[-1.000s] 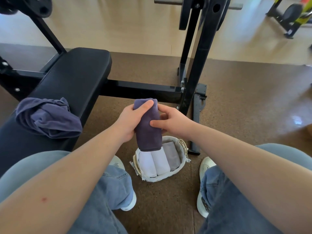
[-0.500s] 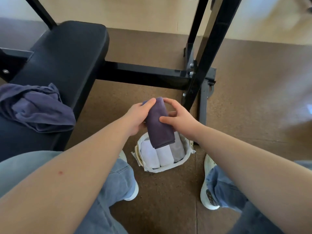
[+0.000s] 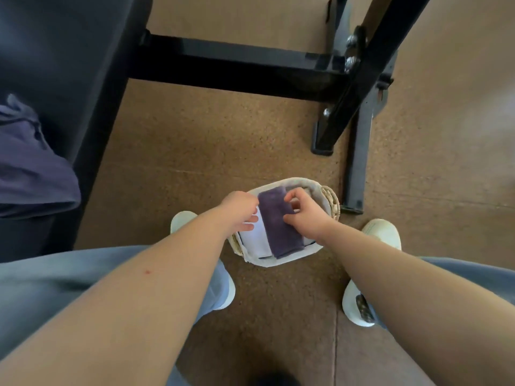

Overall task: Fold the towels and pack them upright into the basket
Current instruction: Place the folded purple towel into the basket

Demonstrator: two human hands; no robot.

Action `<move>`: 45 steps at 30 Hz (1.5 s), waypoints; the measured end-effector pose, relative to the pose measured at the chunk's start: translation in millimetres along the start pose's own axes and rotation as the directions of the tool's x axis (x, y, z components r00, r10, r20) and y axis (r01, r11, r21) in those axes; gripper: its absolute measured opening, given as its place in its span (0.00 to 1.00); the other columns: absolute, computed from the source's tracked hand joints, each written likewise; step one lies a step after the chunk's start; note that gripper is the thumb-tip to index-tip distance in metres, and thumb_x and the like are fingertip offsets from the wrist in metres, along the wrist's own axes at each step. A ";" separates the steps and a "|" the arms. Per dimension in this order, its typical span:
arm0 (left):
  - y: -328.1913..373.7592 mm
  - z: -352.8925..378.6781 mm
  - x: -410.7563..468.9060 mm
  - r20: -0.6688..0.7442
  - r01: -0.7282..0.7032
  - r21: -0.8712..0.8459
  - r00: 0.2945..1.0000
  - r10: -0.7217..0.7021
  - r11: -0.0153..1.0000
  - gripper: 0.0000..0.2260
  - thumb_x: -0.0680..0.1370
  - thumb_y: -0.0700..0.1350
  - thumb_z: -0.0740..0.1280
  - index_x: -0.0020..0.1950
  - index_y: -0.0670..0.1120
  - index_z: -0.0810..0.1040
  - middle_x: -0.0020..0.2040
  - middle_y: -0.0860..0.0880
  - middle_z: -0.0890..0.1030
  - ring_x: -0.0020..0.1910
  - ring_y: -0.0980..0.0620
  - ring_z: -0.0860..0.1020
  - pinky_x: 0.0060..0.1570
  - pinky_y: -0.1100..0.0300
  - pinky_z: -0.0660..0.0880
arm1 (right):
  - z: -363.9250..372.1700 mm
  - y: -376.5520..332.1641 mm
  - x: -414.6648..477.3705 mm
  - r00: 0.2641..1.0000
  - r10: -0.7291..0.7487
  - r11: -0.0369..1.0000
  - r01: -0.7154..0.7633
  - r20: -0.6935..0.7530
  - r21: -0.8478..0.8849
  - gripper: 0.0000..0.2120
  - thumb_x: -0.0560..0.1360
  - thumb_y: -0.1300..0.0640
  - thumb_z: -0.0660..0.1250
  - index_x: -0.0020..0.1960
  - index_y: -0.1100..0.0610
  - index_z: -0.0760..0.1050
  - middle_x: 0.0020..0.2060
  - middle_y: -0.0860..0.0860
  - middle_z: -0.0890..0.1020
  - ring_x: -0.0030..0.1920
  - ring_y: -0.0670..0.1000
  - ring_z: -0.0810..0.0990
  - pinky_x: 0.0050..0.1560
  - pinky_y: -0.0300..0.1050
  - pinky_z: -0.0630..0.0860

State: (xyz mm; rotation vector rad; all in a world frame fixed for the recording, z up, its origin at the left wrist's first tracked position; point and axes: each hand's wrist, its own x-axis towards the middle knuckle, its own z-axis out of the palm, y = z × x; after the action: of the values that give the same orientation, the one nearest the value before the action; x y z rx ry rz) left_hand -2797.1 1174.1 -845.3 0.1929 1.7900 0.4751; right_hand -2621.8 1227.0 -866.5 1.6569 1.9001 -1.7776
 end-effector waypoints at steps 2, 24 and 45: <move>-9.4 4.9 13.4 -0.029 -0.021 0.025 0.999 0.021 0.999 0.09 0.83 0.43 0.62 0.63 0.47 0.76 0.56 0.44 0.80 0.51 0.46 0.82 0.50 0.53 0.81 | 10.4 8.8 12.0 0.999 0.036 0.999 -0.036 0.017 0.011 0.16 0.79 0.67 0.65 0.62 0.52 0.70 0.52 0.50 0.77 0.49 0.51 0.77 0.49 0.51 0.78; -92.8 32.7 35.0 0.155 -0.347 0.827 0.897 0.413 0.442 0.41 0.79 0.47 0.71 0.84 0.51 0.49 0.82 0.43 0.39 0.77 0.40 0.66 0.71 0.50 0.71 | 46.8 45.3 46.6 0.986 -0.154 0.905 0.117 -0.057 -0.410 0.25 0.77 0.60 0.71 0.71 0.48 0.68 0.70 0.52 0.69 0.62 0.56 0.77 0.57 0.50 0.76; -86.1 48.8 33.9 0.244 -0.312 0.908 0.936 0.254 0.280 0.37 0.83 0.52 0.64 0.84 0.47 0.45 0.80 0.41 0.27 0.76 0.36 0.66 0.72 0.47 0.68 | 35.2 24.7 70.2 0.974 -0.054 0.463 0.221 0.221 -0.858 0.39 0.79 0.41 0.64 0.82 0.37 0.44 0.83 0.51 0.50 0.76 0.62 0.60 0.61 0.59 0.76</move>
State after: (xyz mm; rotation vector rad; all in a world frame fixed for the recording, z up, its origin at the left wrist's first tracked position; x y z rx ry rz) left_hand -2749.7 1119.6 -921.0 1.3844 1.7702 -0.4400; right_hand -2654.8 1239.1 -941.0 0.9173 2.2797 -0.5874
